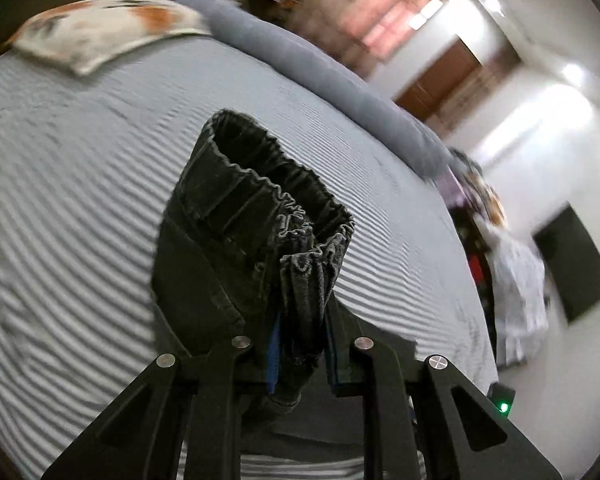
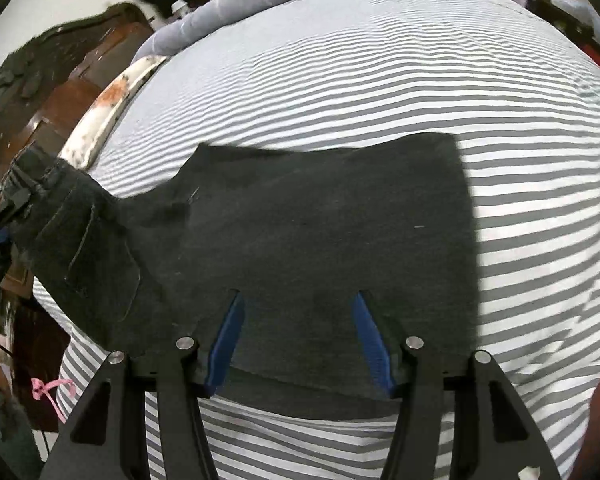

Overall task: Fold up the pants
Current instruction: 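Fold the waistband over the jeans with the left gripper toward the right gripper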

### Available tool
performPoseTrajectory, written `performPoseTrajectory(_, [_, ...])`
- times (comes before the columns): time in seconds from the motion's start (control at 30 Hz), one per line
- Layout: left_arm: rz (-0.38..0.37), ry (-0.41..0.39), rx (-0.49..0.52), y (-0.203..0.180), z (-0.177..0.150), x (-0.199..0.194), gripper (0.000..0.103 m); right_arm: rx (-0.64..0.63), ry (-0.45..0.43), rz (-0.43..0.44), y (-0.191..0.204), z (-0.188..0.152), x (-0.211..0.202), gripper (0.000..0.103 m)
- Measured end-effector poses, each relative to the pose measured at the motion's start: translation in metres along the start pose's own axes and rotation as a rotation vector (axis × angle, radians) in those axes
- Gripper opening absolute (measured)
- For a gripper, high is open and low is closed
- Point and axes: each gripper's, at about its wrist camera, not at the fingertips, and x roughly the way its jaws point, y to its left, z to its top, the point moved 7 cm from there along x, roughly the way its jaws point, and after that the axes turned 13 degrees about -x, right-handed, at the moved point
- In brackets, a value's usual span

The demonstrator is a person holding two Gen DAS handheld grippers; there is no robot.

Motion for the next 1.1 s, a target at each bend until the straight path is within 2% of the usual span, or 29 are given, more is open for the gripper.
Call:
performPoseTrajectory(0.27, [-0.049, 0.155, 0.150, -0.088, -0.061, 0.068, 0.018, 0.121, -0.056, -0.021, -0.062, -0.014, -0.029, 0.055])
performPoseTrajectory(0.4, [-0.058, 0.241, 0.183, -0.117, -0.098, 0.102, 0.018, 0.198, -0.060, -0.031, -0.092, -0.029, -0.030, 0.055])
performPoseTrajectory(0.57, [-0.026, 0.297, 0.264, -0.138, -0.137, 0.137, 0.018, 0.292, -0.073, -0.031, -0.120, -0.047, -0.030, 0.055])
performPoseTrajectory(0.77, [0.020, 0.310, 0.379, -0.144, -0.172, 0.158, 0.018, 0.421, -0.115, 0.015, -0.147, -0.055, -0.029, 0.056])
performPoseTrajectory(0.93, [0.046, 0.331, 0.449, -0.134, -0.191, 0.165, 0.019, 0.450, -0.130, 0.045, -0.153, -0.055, -0.029, 0.056])
performPoseTrajectory(1.03, [0.034, 0.367, 0.464, -0.131, -0.199, 0.162, 0.022, 0.452, -0.134, 0.053, -0.155, -0.055, -0.028, 0.056])
performPoseTrajectory(1.1, [-0.003, 0.403, 0.459, -0.132, -0.202, 0.154, 0.024, 0.456, -0.133, 0.056, -0.154, -0.055, -0.028, 0.056])
